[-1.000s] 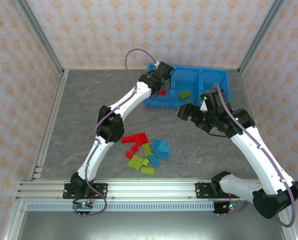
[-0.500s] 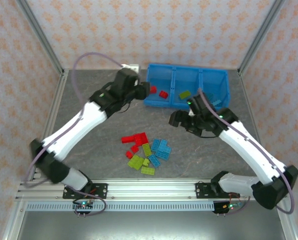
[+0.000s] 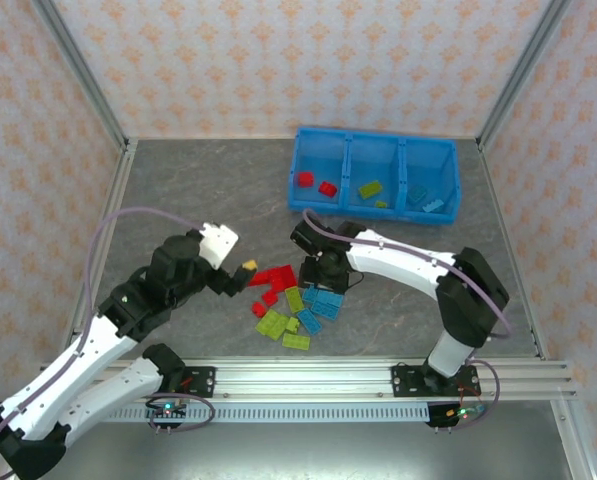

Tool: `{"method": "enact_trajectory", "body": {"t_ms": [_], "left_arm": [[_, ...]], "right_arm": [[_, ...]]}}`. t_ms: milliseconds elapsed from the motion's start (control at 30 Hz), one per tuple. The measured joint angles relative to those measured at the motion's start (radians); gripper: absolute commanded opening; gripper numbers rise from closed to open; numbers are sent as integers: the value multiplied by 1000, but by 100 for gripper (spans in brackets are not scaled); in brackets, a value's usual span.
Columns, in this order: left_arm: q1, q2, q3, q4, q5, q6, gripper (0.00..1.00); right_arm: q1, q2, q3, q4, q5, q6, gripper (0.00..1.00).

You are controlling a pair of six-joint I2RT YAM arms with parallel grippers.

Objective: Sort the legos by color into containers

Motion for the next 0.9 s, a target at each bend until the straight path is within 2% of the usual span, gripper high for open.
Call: {"method": "enact_trajectory", "body": {"t_ms": [233,300,467,567,800,900], "left_arm": [[0,-85,-188,86,-1,148,100],[0,-90,-206,97,-2,168,100],[0,-104,-210,123,-6,196,100],[0,-106,-211,135,-6,208,100],[1,-93,-212,147,-5,223,100],[1,-90,-212,147,-5,229,100]], "right_arm": [[0,101,80,17,21,0,57],[0,122,91,21,26,0,58],[0,172,99,25,26,1,68],[0,180,103,26,27,3,69],[0,204,130,29,26,1,58],[0,224,150,30,27,-2,48]]}}
